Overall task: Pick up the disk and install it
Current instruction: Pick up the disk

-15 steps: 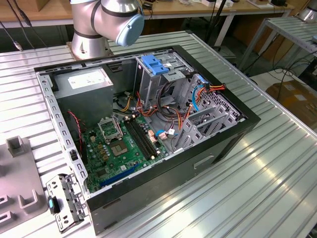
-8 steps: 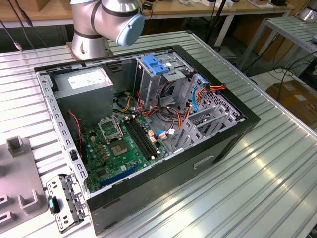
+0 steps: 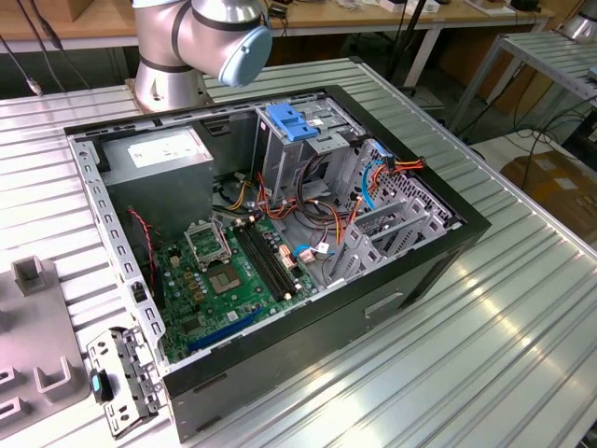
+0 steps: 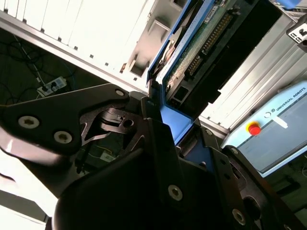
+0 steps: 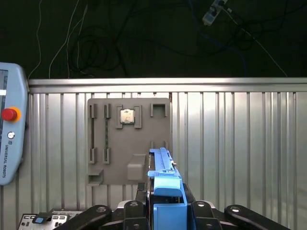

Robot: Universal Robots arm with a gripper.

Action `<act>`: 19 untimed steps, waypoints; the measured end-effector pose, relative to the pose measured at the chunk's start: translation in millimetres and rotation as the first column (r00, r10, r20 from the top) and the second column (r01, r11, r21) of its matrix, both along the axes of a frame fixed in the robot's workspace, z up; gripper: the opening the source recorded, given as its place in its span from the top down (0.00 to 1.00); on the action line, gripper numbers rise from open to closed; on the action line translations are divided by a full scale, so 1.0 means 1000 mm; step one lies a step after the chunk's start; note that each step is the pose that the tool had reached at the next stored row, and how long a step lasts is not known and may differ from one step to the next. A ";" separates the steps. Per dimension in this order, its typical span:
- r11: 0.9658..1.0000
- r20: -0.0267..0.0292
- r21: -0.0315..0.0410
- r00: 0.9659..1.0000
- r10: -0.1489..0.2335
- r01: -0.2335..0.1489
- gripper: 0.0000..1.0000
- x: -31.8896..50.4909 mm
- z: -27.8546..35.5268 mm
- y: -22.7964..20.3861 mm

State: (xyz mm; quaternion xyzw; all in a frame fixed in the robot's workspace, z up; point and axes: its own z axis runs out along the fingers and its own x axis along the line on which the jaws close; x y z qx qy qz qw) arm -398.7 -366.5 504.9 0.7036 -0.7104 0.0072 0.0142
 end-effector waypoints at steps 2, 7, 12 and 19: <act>1.000 0.000 0.000 1.000 0.000 0.000 0.63 0.0014 -0.0001 0.0000; 1.000 0.000 0.000 1.000 0.000 0.000 0.63 0.0062 -0.0001 0.0000; 1.000 0.000 0.000 1.000 0.000 0.000 0.63 0.0109 0.0000 0.0000; 1.000 0.000 0.000 1.000 0.000 0.000 0.63 0.0198 0.0000 0.0000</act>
